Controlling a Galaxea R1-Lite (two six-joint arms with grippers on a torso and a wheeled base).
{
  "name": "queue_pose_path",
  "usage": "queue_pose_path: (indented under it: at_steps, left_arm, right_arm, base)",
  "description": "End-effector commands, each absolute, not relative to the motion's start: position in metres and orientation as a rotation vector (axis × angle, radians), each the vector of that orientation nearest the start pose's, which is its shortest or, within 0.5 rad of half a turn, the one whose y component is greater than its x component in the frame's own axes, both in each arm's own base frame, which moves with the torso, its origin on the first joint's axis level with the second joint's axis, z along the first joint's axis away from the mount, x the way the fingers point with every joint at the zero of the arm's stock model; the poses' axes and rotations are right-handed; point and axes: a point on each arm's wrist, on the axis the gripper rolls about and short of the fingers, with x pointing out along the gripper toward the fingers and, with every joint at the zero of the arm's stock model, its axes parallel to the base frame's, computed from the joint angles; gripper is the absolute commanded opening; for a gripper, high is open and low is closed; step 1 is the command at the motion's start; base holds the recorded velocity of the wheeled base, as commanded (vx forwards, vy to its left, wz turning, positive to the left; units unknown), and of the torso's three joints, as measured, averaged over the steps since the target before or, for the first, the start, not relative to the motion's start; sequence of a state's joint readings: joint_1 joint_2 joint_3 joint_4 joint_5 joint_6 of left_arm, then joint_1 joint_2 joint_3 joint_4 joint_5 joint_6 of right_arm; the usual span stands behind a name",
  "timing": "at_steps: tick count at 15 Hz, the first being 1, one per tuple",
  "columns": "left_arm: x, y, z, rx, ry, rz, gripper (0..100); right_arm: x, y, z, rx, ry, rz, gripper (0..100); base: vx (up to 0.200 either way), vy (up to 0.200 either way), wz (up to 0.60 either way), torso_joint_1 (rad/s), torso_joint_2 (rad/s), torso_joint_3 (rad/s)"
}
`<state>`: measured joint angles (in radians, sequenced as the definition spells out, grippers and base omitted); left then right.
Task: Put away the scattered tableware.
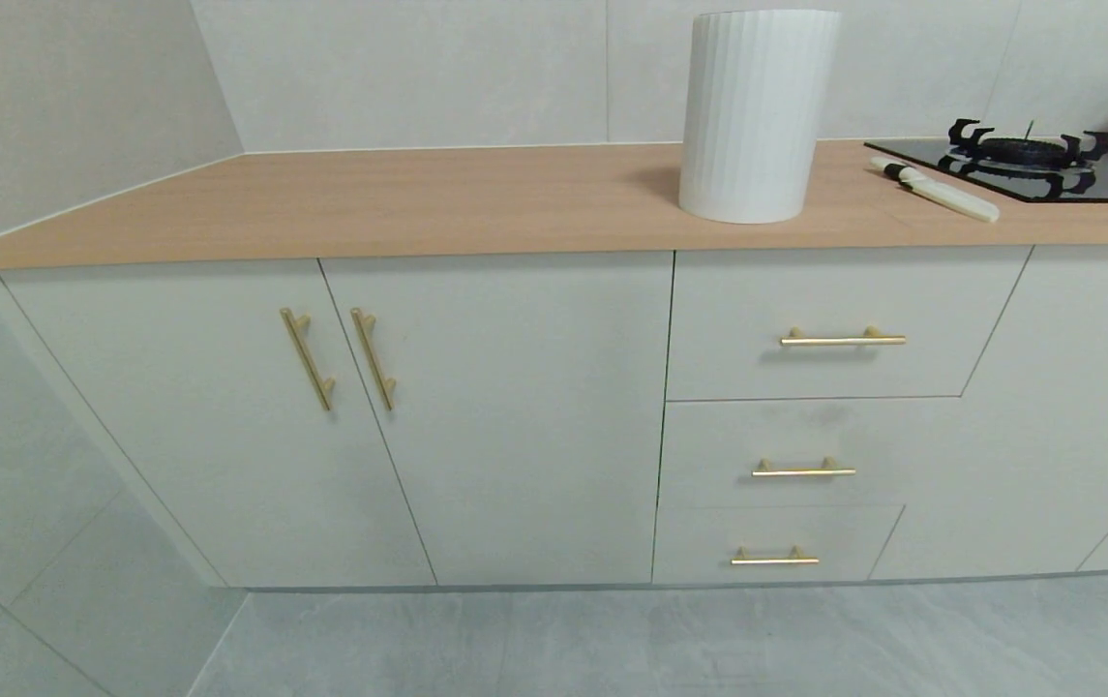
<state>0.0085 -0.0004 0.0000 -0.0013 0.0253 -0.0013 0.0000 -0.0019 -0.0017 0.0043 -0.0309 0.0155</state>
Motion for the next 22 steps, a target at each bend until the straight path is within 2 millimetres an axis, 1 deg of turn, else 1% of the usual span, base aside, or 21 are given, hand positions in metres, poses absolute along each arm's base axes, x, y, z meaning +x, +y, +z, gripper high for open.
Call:
queue_pose_path:
  at_steps: [1,17,22]
  left_arm:
    - [-0.0228,0.0004,0.0756,-0.002,-0.002,0.035,100]
    - [-0.0228,0.0004,0.0756,-0.003,-0.002,0.035,100]
    - [-0.0228,0.0004,0.0756,-0.005,-0.002,0.035,100]
  right_arm:
    - [-0.0229,-0.0007,0.0754,0.015,0.003,-0.031,100]
    - [-0.0229,-0.0007,0.0754,0.015,0.003,-0.031,100]
    - [-0.0229,-0.0007,0.0754,0.017,0.003,-0.031,100]
  base:
    - [0.2,0.0,0.0,0.002,0.0,0.002]
    - [0.2,0.0,0.0,0.003,0.0,0.002]
    - [0.0,0.0,0.0,0.0,0.0,0.0]
